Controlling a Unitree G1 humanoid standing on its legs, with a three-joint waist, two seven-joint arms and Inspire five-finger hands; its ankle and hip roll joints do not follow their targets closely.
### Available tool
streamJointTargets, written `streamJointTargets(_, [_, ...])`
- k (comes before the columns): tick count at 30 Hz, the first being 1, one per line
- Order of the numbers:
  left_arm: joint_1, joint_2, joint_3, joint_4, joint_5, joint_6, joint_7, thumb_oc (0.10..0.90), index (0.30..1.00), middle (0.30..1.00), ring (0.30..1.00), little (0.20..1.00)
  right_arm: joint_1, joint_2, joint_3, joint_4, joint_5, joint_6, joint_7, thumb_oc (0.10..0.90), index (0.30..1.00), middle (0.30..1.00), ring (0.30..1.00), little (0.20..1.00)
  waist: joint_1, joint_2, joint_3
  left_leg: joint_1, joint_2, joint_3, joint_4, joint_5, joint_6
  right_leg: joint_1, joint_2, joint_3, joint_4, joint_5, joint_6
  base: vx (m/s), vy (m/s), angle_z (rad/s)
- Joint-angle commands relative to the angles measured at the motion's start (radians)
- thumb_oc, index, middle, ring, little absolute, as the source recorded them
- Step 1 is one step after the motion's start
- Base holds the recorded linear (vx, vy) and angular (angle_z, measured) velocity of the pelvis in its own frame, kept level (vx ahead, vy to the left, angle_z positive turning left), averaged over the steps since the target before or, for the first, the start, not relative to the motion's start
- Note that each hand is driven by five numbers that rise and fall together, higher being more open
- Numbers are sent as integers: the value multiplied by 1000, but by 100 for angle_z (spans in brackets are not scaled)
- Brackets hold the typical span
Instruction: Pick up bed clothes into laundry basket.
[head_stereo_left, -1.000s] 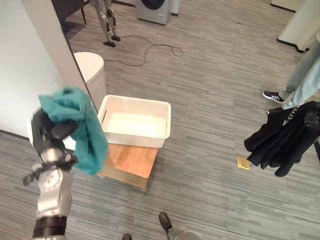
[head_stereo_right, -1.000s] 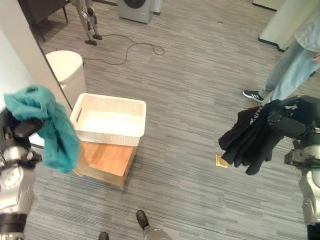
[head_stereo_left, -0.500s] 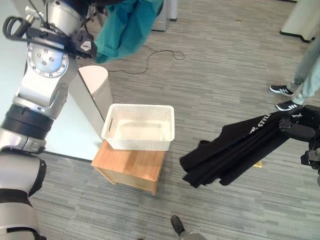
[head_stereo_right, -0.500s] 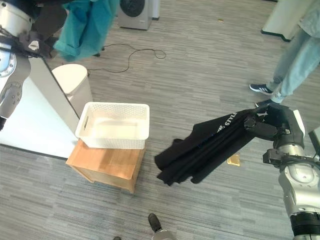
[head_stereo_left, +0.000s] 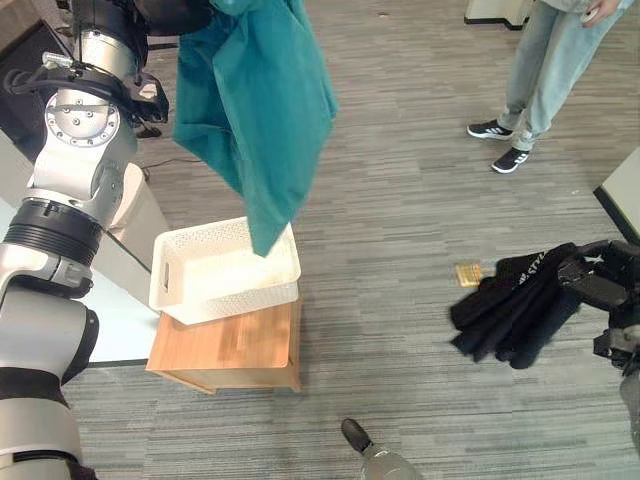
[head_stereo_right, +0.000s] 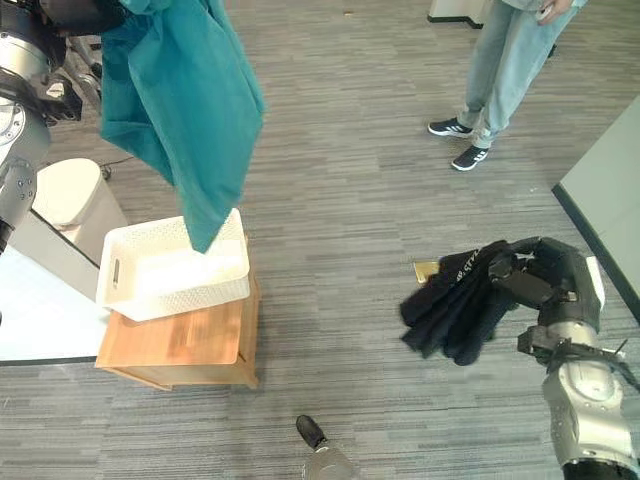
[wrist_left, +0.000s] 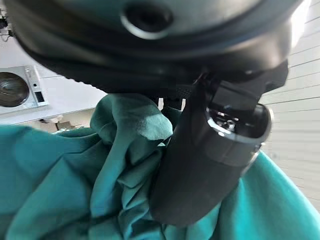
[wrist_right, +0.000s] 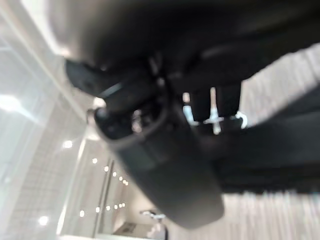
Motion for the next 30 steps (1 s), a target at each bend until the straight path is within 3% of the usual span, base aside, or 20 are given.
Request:
streamJointTargets(1, [-231,103,-2,67,48,-71,21,400,300,300,300,300,-77,-69,-158,-158,-22,-123,-12,400,300,300,300,300,16,33,-84,-13,-19,14,5,-18,-4,63,-12,-25,103,-191,85,0,7,-6])
streamJointTargets(17, [-315,100,-47,157,67,-48,31,400,300,300,300,300,-50,-34,-186,-141,-7,-114,-32,400,300,300,300,300,22,9,-73,-36,-20,4,5,-18,1,50,-19,-46,91,-187,92,-3,1,0])
streamJointTargets(22, [-318,122,-59,182,77,-41,18,400,300,300,300,300,-41,-31,-195,-144,-6,-117,-36,400,300,300,300,300,26,-6,-58,-52,-15,3,5,-15,1,34,-16,-51,90,-181,95,-40,15,3])
streamJointTargets(25, [-312,133,-57,243,69,-24,5,400,300,300,300,300,-30,-15,-195,-148,0,-121,-41,400,300,300,300,300,28,-30,-38,-78,-6,9,5,-7,-2,9,-9,-55,83,-173,97,-60,16,1])
streamJointTargets(30, [-309,131,-52,245,68,-23,5,400,300,300,300,300,-24,-6,-196,-154,-1,-123,-45,400,300,300,300,300,26,-38,-31,-90,-4,12,5,-4,-3,-1,-6,-54,82,-170,97,-22,1,0])
